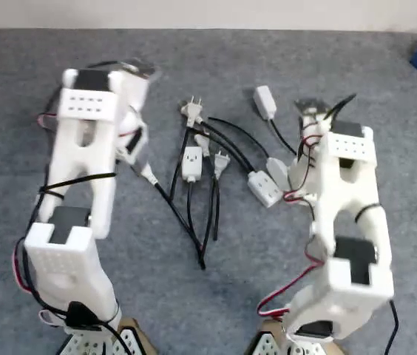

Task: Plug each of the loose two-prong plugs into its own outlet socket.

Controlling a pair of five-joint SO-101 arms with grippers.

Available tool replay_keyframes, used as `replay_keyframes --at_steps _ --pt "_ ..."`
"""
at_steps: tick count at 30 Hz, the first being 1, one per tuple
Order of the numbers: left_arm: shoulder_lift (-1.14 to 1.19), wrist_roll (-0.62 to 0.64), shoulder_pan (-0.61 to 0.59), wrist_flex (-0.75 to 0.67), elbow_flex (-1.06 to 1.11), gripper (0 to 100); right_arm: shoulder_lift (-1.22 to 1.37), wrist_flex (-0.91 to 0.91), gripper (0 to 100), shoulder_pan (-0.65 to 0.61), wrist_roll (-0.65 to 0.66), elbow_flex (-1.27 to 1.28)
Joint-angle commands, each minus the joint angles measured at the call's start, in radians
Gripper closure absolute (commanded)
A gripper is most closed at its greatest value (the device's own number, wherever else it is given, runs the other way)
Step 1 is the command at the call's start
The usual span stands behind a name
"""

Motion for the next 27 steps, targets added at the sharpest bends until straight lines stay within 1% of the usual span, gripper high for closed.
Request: replay_keyframes --at_steps 1,5,7,11,14,17,19,21,23,25,27 --pt "-0.025 -0.077 0.067 0.012 0.031 82 0.01 -0.031 67.0 -0.001 -0.021 -0.016" --pt "-0.084 -0.137 0.068 -0.003 0.051 82 0.012 -0.028 67.0 0.002 -0.025 -0.041" --pt "-0.12 -0.164 0.068 -0.017 0.074 82 0.012 0.001 67.0 0.031 -0.084 -0.068" --pt "-0.18 -0.226 0.077 -0.048 0.128 82 0.01 0.079 67.0 0.153 -0.23 -0.154" --pt "-0.202 -0.261 0.099 -0.084 0.139 82 0.01 0.111 67.0 0.259 -0.276 -0.18" --pt "-0.209 -0.273 0.148 -0.137 0.13 82 0.007 0.119 67.0 0.323 -0.262 -0.176" --pt "-0.2 -0.272 0.213 -0.166 0.13 82 0.001 0.128 67.0 0.328 -0.19 -0.145" --pt "-0.188 -0.272 0.283 -0.186 0.14 82 -0.041 0.12 67.0 0.331 -0.15 -0.068" --pt "-0.14 -0.255 0.351 -0.193 0.125 82 -0.124 0.05 67.0 0.335 -0.129 0.036" --pt "-0.076 -0.206 0.398 -0.209 0.073 82 -0.226 -0.056 67.0 0.354 -0.121 0.177" --pt "0.012 -0.193 0.438 -0.216 0.007 82 -0.326 -0.16 67.0 0.357 -0.11 0.326"
